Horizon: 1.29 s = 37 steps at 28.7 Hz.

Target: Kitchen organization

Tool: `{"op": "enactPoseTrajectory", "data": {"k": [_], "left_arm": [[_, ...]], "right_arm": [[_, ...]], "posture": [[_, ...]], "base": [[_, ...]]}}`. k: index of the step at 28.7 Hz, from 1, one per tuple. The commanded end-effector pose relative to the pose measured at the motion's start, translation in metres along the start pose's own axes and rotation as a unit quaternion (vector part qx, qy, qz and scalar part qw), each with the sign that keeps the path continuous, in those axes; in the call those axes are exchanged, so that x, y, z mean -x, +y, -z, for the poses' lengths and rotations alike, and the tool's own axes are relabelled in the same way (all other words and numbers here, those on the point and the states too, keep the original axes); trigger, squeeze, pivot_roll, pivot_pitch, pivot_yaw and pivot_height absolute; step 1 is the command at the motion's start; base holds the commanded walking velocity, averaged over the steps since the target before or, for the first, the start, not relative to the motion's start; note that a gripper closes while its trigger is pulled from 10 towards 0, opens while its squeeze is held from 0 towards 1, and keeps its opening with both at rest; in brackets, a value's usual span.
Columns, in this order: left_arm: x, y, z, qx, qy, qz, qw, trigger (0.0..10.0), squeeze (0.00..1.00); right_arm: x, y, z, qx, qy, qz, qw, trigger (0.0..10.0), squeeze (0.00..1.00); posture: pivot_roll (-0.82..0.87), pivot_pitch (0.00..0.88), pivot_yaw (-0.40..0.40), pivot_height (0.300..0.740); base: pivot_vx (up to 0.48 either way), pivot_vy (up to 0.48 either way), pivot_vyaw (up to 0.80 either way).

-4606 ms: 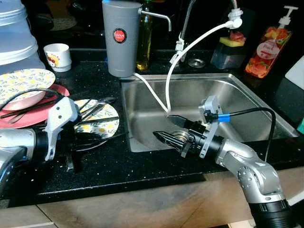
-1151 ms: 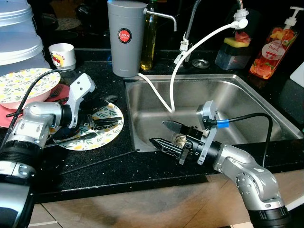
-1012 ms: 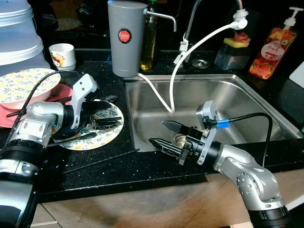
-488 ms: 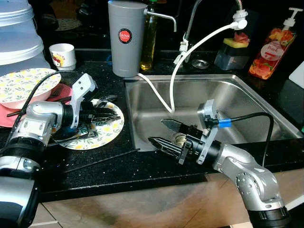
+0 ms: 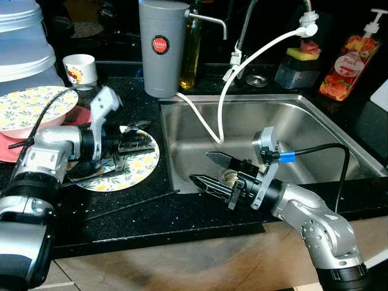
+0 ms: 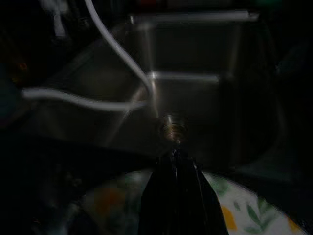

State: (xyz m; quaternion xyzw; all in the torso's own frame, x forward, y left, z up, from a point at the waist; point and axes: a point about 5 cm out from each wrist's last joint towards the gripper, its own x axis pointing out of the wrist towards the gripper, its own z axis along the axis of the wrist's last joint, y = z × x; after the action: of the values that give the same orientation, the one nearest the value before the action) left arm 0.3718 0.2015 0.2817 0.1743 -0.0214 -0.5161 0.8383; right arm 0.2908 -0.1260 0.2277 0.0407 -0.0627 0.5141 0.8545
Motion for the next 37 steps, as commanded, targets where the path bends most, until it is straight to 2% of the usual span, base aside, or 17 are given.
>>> {"op": "enactPoseTrajectory", "data": {"k": [1,5,8,11,12,13,16,19,21,30,32,36,37], "left_arm": [[-0.001,0.003,-0.008,-0.017,-0.005,-0.008,1.0,0.0,0.0],[0.0,0.004,-0.015,-0.054,0.047,-0.004,0.997,0.0,0.0],[0.003,0.003,-0.022,-0.056,0.112,0.019,0.992,0.0,0.0],[0.005,0.003,-0.023,-0.064,0.129,0.029,0.989,0.0,0.0],[0.005,0.004,-0.028,-0.056,0.12,0.026,0.991,4.5,1.0],[0.006,0.005,-0.032,-0.054,0.113,0.024,0.992,10.0,1.0],[0.006,0.008,-0.04,-0.055,0.098,0.014,0.994,10.0,1.0],[0.007,0.008,-0.053,-0.037,0.045,-0.002,0.998,10.0,1.0],[0.008,0.007,-0.054,-0.031,0.039,-0.003,0.999,10.0,1.0],[0.026,-0.005,-0.034,-0.004,0.1,0.046,0.994,10.0,1.0],[0.025,-0.004,-0.024,0.001,0.127,0.052,0.991,10.0,1.0],[0.021,-0.003,-0.017,0.005,0.145,0.045,0.988,10.0,1.0],[0.019,-0.003,-0.01,0.005,0.164,0.044,0.985,10.0,1.0]], "right_arm": [[0.002,-0.001,-0.003,0.001,-0.01,0.001,1.0,10.0,0.0],[0.002,-0.001,-0.004,0.001,-0.011,0.0,1.0,10.0,0.0],[0.001,-0.001,-0.004,0.001,-0.01,-0.002,1.0,10.0,0.0],[0.001,-0.001,-0.004,0.001,-0.01,-0.003,1.0,10.0,0.0],[0.001,-0.001,-0.004,0.0,-0.01,-0.003,1.0,10.0,0.0],[0.001,-0.001,-0.004,0.001,-0.01,-0.003,1.0,10.0,0.0],[0.001,-0.001,-0.004,0.001,-0.01,-0.003,1.0,10.0,0.0],[0.001,-0.001,-0.004,0.0,-0.011,-0.001,1.0,10.0,0.0],[0.002,0.0,-0.004,-0.001,-0.011,-0.001,1.0,10.0,0.0],[0.003,0.0,-0.002,-0.004,-0.006,-0.003,1.0,10.0,0.0],[0.002,0.0,-0.001,-0.005,-0.004,-0.006,1.0,10.0,0.0],[0.001,0.001,0.0,-0.005,-0.003,-0.007,1.0,10.0,0.0],[0.0,0.001,0.0,-0.002,0.0,-0.01,1.0,10.0,0.0]], "posture": [[-0.02,0.117,-0.042,0.74],[-0.02,0.115,-0.047,0.74],[-0.02,0.116,-0.05,0.74],[-0.02,0.115,-0.051,0.74],[-0.01,0.114,-0.052,0.74],[-0.01,0.114,-0.051,0.74],[-0.01,0.115,-0.05,0.74],[-0.01,0.115,-0.046,0.74],[-0.01,0.115,-0.046,0.74],[-0.01,0.116,-0.057,0.74],[0.0,0.114,-0.058,0.74],[0.0,0.112,-0.057,0.74],[-0.01,0.11,-0.053,0.74]], "base": [[0.0,0.0,0.0],[0.0,0.0,0.0],[0.0,0.0,0.0],[0.0,0.0,0.0],[0.0,0.0,0.0],[0.0,0.0,0.0],[0.0,0.0,0.0],[0.0,0.0,0.0],[0.0,0.0,0.0],[0.0,0.0,0.0],[0.0,0.0,0.0],[0.0,0.0,0.0],[0.0,0.0,0.0]]}}
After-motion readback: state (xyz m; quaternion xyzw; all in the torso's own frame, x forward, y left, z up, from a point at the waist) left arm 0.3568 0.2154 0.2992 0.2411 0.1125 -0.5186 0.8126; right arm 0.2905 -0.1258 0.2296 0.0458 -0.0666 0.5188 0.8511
